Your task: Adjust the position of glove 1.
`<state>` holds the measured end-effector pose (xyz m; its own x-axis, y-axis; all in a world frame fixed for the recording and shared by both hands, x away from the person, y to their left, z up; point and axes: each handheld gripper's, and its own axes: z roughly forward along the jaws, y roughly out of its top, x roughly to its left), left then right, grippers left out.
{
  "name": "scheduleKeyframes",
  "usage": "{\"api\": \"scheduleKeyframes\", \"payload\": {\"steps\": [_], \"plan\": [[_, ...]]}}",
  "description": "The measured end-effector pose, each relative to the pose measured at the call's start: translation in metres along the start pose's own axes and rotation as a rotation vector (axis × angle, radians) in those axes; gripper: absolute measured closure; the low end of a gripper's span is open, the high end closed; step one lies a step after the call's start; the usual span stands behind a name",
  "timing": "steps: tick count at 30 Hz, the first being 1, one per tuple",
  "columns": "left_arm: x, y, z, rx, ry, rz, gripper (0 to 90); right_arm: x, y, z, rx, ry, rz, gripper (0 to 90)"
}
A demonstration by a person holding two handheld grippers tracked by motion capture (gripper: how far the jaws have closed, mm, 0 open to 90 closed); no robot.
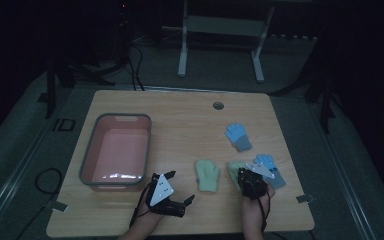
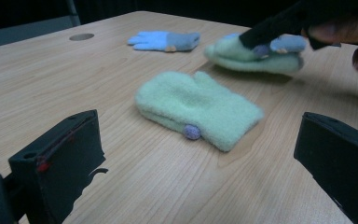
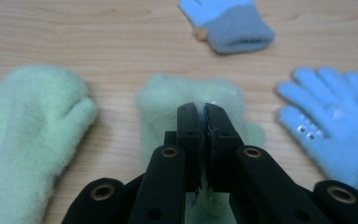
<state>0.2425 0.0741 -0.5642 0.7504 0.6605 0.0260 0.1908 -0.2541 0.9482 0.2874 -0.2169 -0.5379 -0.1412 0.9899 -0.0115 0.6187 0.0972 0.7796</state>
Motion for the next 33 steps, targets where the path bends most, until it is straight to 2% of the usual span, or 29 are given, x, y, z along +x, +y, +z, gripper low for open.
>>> {"api": "scheduleKeyframes", "payload": {"steps": [2,3,5,6,7,8,10,12,13,14,15,17,18,19,20,21,22,23,24,25,26,27,28,33], "plan": [[0.0,0.0,0.0,0.0,0.0,0.001,1.4,0.0,-0.005,0.007,0.034,0.013,0.003,83.1],[0.0,0.0,0.0,0.001,-0.001,0.002,1.3,-0.001,-0.009,0.011,0.045,0.036,0.013,79.0],[0.0,0.0,0.0,0.001,-0.001,0.001,1.3,-0.001,-0.009,0.01,0.042,0.036,0.011,76.8],[0.0,0.0,0.0,0.002,-0.001,0.001,1.3,-0.003,-0.006,0.009,0.053,0.064,0.009,70.5],[0.0,0.0,0.0,0.002,-0.001,0.001,1.3,-0.003,-0.006,0.009,0.053,0.064,0.009,70.5],[0.0,0.0,0.0,0.002,-0.002,0.002,1.3,-0.006,-0.002,0.006,0.069,0.089,-0.01,67.4],[0.0,0.0,0.0,0.003,-0.003,0.001,1.3,-0.007,0.0,0.005,0.068,0.102,-0.022,66.8],[0.0,0.0,0.0,0.003,-0.002,0.0,1.3,-0.014,0.008,-0.004,0.033,0.094,-0.099,64.8],[0.0,0.0,0.0,0.003,-0.002,0.0,1.3,-0.014,0.008,-0.004,0.033,0.094,-0.099,64.8],[0.0,0.0,0.0,0.003,-0.003,-0.001,1.3,-0.021,0.013,-0.008,0.013,0.118,-0.132,64.8],[0.001,0.0,0.0,0.003,-0.003,-0.002,1.3,-0.021,0.013,-0.008,0.013,0.118,-0.132,64.8],[0.001,0.0,0.0,0.003,-0.004,-0.006,1.3,-0.028,0.017,-0.011,0.004,0.124,-0.192,64.8],[0.001,0.0,0.0,0.002,-0.004,-0.008,1.3,-0.032,0.019,-0.012,-0.005,0.15,-0.213,64.8],[0.001,0.0,0.0,0.002,-0.006,-0.01,1.3,-0.035,0.02,-0.013,-0.006,0.152,-0.239,64.8],[0.001,0.0,0.0,-0.001,-0.008,-0.011,1.4,-0.038,0.02,-0.016,-0.015,0.175,-0.309,64.7],[0.002,0.0,0.0,0.0,-0.008,-0.012,1.4,-0.038,0.02,-0.016,-0.015,0.175,-0.309,64.7],[0.002,0.0,0.0,0.001,-0.009,-0.012,1.3,-0.04,0.019,-0.016,-0.018,0.194,-0.338,64.4],[0.002,0.0,0.0,0.002,-0.008,-0.01,1.3,-0.041,0.017,-0.016,-0.02,0.214,-0.388,64.4],[0.002,0.0,0.0,0.002,-0.008,-0.011,1.3,-0.042,0.015,-0.014,-0.008,0.232,-0.434,64.4],[0.002,0.0,0.0,0.003,-0.007,-0.01,1.3,-0.043,0.013,-0.012,0.002,0.247,-0.452,64.4],[0.002,0.0,0.0,0.003,-0.007,-0.01,1.3,-0.043,0.013,-0.012,0.002,0.247,-0.452,64.4],[0.002,0.0,0.0,0.003,-0.006,-0.012,1.3,-0.047,0.011,-0.005,0.03,0.303,-0.467,64.0],[0.002,0.0,0.0,0.003,-0.006,-0.015,1.3,-0.047,0.011,-0.005,0.03,0.303,-0.467,64.0],[0.002,0.0,0.0,0.003,-0.004,-0.015,1.3,-0.048,0.014,0.003,0.026,0.353,-0.36,62.9]]}}
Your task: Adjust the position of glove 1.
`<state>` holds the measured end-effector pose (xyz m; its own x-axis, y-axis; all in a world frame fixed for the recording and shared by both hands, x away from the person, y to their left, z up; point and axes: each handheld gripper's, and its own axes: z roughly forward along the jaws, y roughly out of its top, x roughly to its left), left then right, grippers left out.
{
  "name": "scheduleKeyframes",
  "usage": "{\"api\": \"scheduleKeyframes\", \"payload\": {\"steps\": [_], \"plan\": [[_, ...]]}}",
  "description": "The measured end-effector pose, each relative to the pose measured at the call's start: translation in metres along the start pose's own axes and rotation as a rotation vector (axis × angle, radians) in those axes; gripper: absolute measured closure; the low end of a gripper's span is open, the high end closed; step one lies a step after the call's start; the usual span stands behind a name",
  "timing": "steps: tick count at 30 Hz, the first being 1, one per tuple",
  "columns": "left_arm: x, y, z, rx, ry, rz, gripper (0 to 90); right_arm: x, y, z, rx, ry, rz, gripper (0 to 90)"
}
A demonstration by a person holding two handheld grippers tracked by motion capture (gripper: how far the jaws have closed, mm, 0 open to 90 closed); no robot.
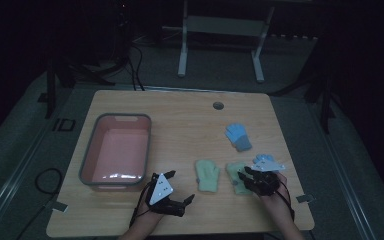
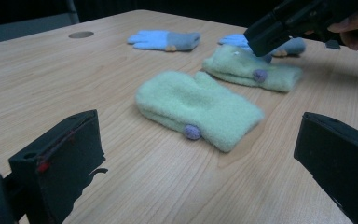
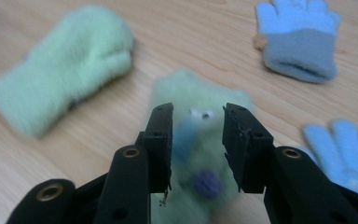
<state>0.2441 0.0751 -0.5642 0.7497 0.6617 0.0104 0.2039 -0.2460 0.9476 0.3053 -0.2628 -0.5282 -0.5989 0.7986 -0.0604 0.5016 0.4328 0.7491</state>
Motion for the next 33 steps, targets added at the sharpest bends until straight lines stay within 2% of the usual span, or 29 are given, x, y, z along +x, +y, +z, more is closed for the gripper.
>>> {"api": "scheduleKeyframes", "payload": {"steps": [1,2,5,6,8,10,11,15,16,18,21,23,27,29,33], "plan": [[0.0,0.0,0.0,-0.001,0.001,0.001,1.3,0.001,0.0,0.002,-0.007,0.006,0.018,62.9],[-0.001,0.0,0.0,0.001,0.006,0.008,1.3,0.003,-0.003,0.007,0.001,-0.029,0.018,63.4],[-0.001,0.0,0.0,0.001,0.005,0.014,1.3,0.004,-0.008,0.013,0.018,-0.041,0.042,63.3],[-0.001,0.0,0.0,0.002,0.006,0.016,1.3,0.005,-0.014,0.017,0.016,-0.06,0.042,63.5],[-0.001,0.0,0.0,0.002,0.003,0.014,1.3,0.006,-0.015,0.017,0.01,-0.067,0.047,63.8],[-0.001,0.0,0.0,0.002,0.002,0.013,1.3,0.01,-0.015,0.018,0.009,-0.091,0.028,65.5],[-0.001,0.0,0.0,0.003,0.003,0.013,1.3,0.014,-0.016,0.02,0.004,-0.109,0.022,68.3],[-0.001,0.0,0.0,0.003,0.003,0.015,1.3,0.017,-0.016,0.021,0.0,-0.12,0.021,75.4],[-0.001,0.0,0.0,0.004,0.004,0.015,1.3,0.019,-0.015,0.022,0.006,-0.131,0.014,82.0],[-0.001,0.0,0.0,0.003,0.004,0.016,1.3,0.021,-0.015,0.022,0.012,-0.141,0.013,83.7],[-0.002,0.0,0.0,0.002,0.005,0.018,1.3,0.023,-0.012,0.022,0.012,-0.163,0.053,86.4],[-0.002,0.0,0.0,0.002,0.005,0.019,1.3,0.024,-0.007,0.019,0.002,-0.172,0.082,87.1],[-0.002,0.0,0.0,0.0,0.007,0.018,1.3,0.031,0.01,0.009,-0.047,-0.185,0.105,87.3],[-0.002,0.0,0.0,-0.001,0.007,0.019,1.3,0.038,0.022,0.005,-0.072,-0.199,0.099,87.3],[-0.002,0.0,0.0,-0.001,0.008,0.022,1.3,0.052,0.044,-0.003,-0.116,-0.191,0.1,87.4]]}}
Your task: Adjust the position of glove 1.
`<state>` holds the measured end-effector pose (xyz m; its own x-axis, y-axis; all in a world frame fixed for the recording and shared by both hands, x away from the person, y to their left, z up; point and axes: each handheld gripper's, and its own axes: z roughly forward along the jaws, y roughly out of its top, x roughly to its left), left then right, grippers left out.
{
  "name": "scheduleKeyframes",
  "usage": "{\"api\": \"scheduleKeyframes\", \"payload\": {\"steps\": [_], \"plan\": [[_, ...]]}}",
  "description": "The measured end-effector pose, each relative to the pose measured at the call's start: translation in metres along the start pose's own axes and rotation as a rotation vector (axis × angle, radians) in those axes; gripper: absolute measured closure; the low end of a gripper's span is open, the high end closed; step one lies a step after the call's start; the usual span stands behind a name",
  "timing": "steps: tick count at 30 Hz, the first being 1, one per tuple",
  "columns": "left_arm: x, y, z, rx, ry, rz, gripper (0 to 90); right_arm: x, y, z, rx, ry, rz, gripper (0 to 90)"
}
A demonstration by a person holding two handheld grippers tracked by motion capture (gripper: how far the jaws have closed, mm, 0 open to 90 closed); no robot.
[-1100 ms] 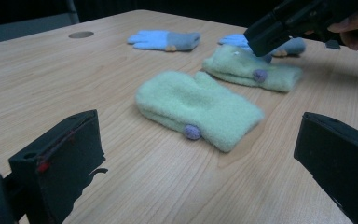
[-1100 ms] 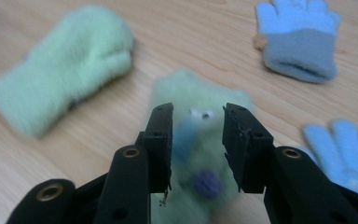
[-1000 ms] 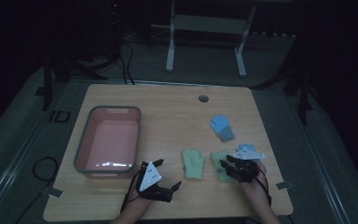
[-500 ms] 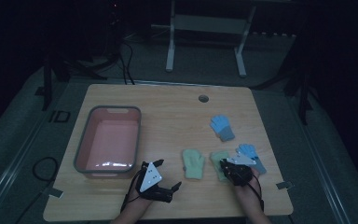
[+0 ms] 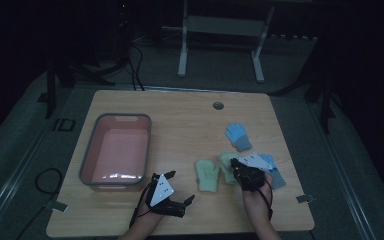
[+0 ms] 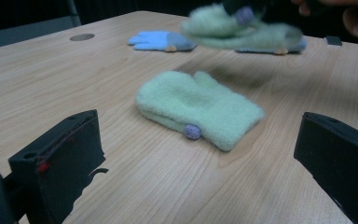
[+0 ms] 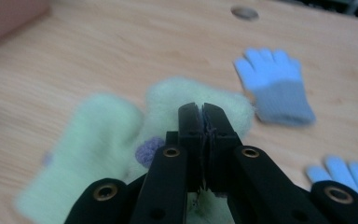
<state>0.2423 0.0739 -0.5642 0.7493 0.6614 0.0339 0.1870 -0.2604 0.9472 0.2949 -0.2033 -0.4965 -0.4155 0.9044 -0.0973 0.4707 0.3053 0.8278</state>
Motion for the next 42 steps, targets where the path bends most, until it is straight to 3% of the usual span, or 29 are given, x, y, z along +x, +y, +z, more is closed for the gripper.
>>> {"api": "scheduleKeyframes", "payload": {"steps": [9,13,18,26,36,42], "plan": [[0.0,0.0,0.0,-0.001,-0.003,0.002,1.3,0.035,0.027,-0.006,-0.043,0.038,0.047,87.4],[0.0,0.0,0.0,-0.002,-0.004,-0.001,1.3,0.05,0.024,0.0,-0.036,0.046,0.067,87.4],[0.0,0.0,0.0,-0.003,-0.006,-0.002,1.3,0.062,0.013,0.012,-0.01,0.018,0.068,87.4],[0.001,0.0,0.0,-0.003,-0.011,-0.007,1.3,0.071,-0.003,0.031,0.039,0.013,0.114,87.3],[-0.001,0.0,0.0,0.004,0.003,0.009,1.3,0.075,-0.016,0.045,0.096,0.03,0.095,85.8],[-0.003,0.0,0.001,0.012,0.01,0.028,1.3,0.072,-0.016,0.044,0.094,0.056,0.105,82.0]]}}
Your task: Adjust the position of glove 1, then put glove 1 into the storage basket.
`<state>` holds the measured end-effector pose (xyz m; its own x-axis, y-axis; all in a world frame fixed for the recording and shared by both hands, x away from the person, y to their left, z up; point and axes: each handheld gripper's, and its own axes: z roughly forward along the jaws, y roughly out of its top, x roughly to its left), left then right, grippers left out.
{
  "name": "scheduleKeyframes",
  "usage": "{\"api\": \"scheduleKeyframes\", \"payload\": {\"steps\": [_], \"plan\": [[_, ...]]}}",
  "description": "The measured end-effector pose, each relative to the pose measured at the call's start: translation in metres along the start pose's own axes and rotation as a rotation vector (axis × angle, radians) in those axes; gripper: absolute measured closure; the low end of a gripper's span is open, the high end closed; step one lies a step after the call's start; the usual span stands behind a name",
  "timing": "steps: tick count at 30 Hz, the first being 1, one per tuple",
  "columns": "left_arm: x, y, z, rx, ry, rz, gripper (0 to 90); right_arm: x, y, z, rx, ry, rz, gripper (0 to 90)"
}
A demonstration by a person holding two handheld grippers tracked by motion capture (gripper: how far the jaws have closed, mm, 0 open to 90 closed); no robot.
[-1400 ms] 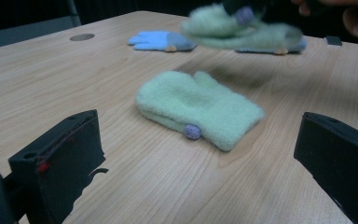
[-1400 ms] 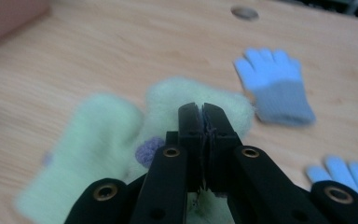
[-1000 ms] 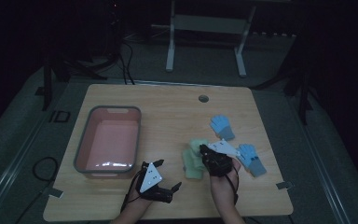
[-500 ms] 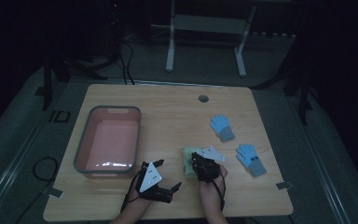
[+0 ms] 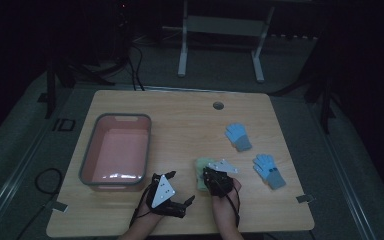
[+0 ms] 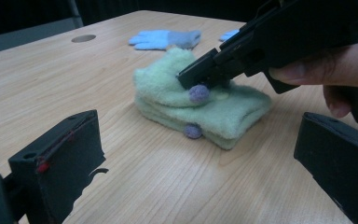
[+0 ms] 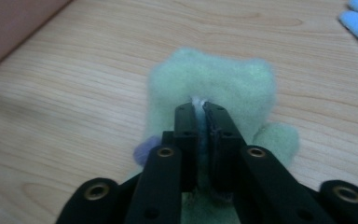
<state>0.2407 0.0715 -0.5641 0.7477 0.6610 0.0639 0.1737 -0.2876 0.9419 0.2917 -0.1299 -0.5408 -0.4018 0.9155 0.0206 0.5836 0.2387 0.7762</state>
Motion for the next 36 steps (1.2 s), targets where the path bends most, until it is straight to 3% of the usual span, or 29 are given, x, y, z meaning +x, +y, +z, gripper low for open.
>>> {"api": "scheduleKeyframes", "payload": {"steps": [4,6,8,9,10,12,14,15,16,18,20,22,24,26,28,30,32,33,35,36], "plan": [[-0.001,0.0,0.0,-0.008,-0.018,0.015,1.9,-0.004,0.008,-0.009,0.014,0.036,-0.012,74.2],[0.0,0.0,0.001,-0.002,-0.032,0.018,6.1,-0.008,0.013,-0.014,0.011,0.057,-0.025,62.9],[-0.001,0.0,0.0,0.015,-0.002,0.023,6.1,-0.013,0.018,-0.019,0.006,0.085,-0.052,53.0],[-0.001,0.0,0.0,0.015,-0.002,0.023,6.0,-0.013,0.018,-0.019,0.006,0.085,-0.052,53.0],[-0.002,0.0,0.0,0.05,0.043,0.045,6.0,-0.017,0.021,-0.02,0.006,0.107,-0.068,43.1],[0.0,0.001,0.001,0.078,0.047,0.016,4.9,-0.027,0.026,-0.021,0.026,0.153,-0.093,26.5],[0.003,0.004,0.002,0.102,0.019,-0.028,4.1,-0.034,0.029,-0.022,0.029,0.18,-0.106,19.8],[0.003,0.004,0.002,0.102,0.019,-0.028,3.9,-0.034,0.029,-0.022,0.029,0.18,-0.106,19.8],[0.004,0.007,0.003,0.12,-0.034,-0.046,3.9,-0.045,0.03,-0.021,0.009,0.237,-0.119,15.7],[0.004,0.009,0.006,0.139,-0.079,-0.034,4.3,-0.051,0.031,-0.02,0.002,0.256,-0.149,15.7],[0.004,0.01,0.009,0.158,-0.113,-0.023,5.8,-0.06,0.031,-0.021,-0.038,0.254,-0.19,15.7],[0.002,0.013,0.011,0.174,-0.129,0.001,5.9,-0.067,0.034,-0.022,-0.044,0.297,-0.198,15.5],[-0.003,0.017,0.014,0.196,-0.143,0.062,5.9,-0.073,0.037,-0.023,-0.024,0.305,-0.203,15.7],[-0.006,0.021,0.016,0.213,-0.159,0.098,5.9,-0.077,0.04,-0.022,-0.011,0.328,-0.187,13.5],[-0.009,0.024,0.022,0.225,-0.179,0.117,5.9,-0.079,0.044,-0.022,-0.033,0.372,-0.173,11.4],[-0.012,0.026,0.027,0.216,-0.192,0.145,8.9,-0.077,0.048,-0.019,-0.014,0.39,-0.204,11.4],[-0.014,0.027,0.028,0.202,-0.2,0.163,12.8,-0.075,0.051,-0.013,-0.004,0.398,-0.224,16.5],[-0.016,0.029,0.031,0.193,-0.193,0.203,12.8,-0.075,0.051,-0.013,-0.004,0.398,-0.224,16.5],[-0.016,0.032,0.036,0.191,-0.216,0.243,15.4,-0.073,0.055,-0.003,0.006,0.421,-0.234,27.8],[-0.016,0.033,0.038,0.192,-0.217,0.258,19.8,-0.072,0.056,0.003,0.026,0.432,-0.25,29.2]]}}
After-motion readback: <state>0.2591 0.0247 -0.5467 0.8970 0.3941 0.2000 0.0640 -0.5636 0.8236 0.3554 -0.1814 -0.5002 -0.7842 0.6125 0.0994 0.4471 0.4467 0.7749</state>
